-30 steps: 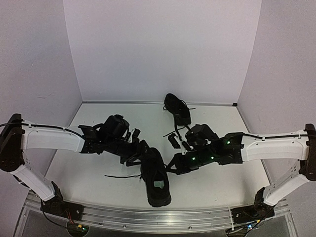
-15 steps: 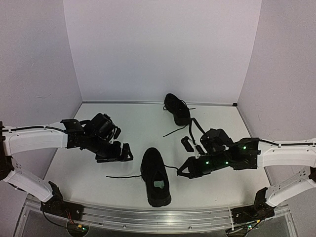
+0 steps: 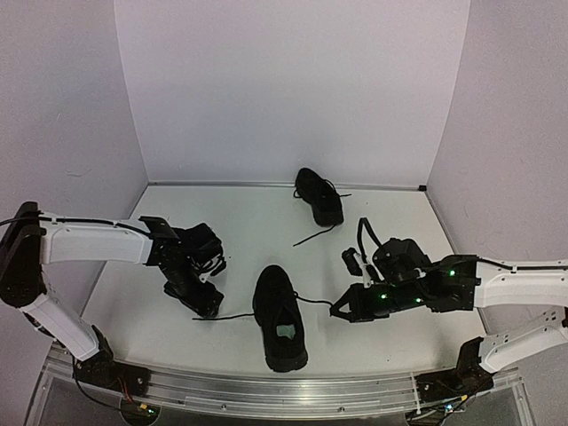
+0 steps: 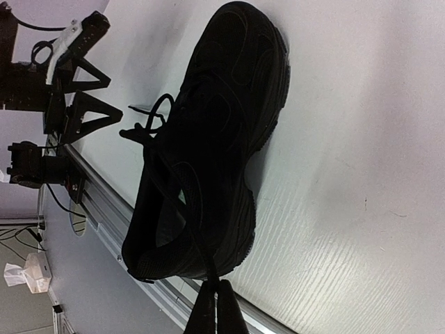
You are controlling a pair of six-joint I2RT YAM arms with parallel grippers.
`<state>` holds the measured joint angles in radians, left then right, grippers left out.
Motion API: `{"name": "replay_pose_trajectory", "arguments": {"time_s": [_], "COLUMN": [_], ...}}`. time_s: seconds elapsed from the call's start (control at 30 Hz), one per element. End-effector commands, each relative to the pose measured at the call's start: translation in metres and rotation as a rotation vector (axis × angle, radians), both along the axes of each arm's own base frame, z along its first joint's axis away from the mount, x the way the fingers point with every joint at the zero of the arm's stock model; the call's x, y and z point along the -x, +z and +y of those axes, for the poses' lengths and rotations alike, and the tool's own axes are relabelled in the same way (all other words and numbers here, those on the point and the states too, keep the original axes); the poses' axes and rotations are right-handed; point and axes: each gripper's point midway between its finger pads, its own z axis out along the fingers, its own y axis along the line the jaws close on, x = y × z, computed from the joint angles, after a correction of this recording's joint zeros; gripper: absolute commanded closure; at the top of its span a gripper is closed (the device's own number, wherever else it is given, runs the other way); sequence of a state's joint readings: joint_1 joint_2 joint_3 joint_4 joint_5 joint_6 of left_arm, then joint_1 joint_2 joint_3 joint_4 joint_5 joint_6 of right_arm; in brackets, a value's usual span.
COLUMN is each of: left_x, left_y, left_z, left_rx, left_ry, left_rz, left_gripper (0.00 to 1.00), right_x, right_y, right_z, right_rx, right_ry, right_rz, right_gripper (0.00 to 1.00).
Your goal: Tie the shoes
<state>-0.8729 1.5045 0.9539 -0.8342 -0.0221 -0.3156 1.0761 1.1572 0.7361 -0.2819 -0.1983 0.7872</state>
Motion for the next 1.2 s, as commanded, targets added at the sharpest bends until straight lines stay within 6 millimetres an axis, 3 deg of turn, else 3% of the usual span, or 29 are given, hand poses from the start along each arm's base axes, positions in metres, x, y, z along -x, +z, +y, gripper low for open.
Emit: {"name": "replay_pose_trajectory", "arguments": {"time_s": [0.0,0.13,0.47,0.67,0.93,1.07,1.13,1.17], "left_x": [-0.005,-0.006,0.016,0.011,0.009,-0.008,-0.019,-0.022], "left_y": [0.002,-0.001,-0.030,-0.046,-0.068,-0.052,-0.029,-0.015], "left_z": [-0.023,-0.033,-0.020,-0.009,-0.004,-0.026,-0.050,-0.060], "left_rx": [-0.004,-0.010,-0.106,-0.192,-0.348,-0.285,-0.170,-0.110], "left_ry": [-0.173,-0.292,-0.491,-0.497,-0.581,-0.540,-0.481,-0.457], "left_rz": [0.031,0.057,0.214,0.213,0.167,0.059,-0.017,-0.053], "left_gripper": [0.15,0.16,0.27,0.50,0.65,0.88,1.00,1.00], "right_x": [-0.009,-0.010,-0.010,-0.011,-0.012,-0.013,-0.015,-0.016], "right_y": [0.000,-0.003,-0.009,-0.013,-0.017,-0.022,-0.025,-0.026], "right_z": [-0.004,-0.005,-0.008,-0.008,-0.008,-0.010,-0.009,-0.007], "right_rx": [0.007,0.008,-0.014,-0.024,-0.034,-0.034,-0.034,-0.037], "right_ry": [-0.053,-0.062,-0.104,-0.119,-0.125,-0.133,-0.135,-0.132], "right_rz": [-0.024,-0.022,0.000,0.014,0.035,0.047,0.049,0.052], "right_gripper": [1.00,1.00,1.00,1.00,1.00,1.00,1.00,1.00]}}
